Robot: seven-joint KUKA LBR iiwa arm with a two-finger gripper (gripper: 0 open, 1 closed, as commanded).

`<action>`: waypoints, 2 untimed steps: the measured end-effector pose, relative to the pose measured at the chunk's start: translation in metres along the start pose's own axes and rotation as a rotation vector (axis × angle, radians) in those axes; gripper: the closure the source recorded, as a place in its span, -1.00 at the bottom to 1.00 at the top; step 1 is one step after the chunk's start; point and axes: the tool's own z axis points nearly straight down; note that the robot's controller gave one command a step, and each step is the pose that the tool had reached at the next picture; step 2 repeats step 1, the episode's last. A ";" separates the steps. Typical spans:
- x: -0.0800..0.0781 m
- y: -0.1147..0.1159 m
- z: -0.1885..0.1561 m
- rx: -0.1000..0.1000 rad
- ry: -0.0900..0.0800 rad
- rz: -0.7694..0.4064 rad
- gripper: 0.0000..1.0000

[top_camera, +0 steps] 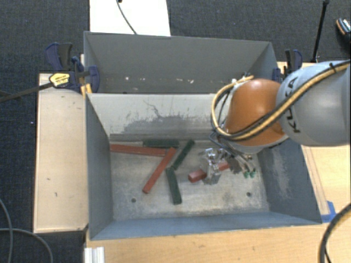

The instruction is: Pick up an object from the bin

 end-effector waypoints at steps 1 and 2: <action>-0.003 -0.021 -0.130 0.001 -0.004 -0.001 1.00; -0.003 -0.021 -0.130 0.001 -0.004 -0.001 1.00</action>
Offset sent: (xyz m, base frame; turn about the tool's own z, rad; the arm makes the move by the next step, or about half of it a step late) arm 0.0038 -0.0192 0.1250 -0.0047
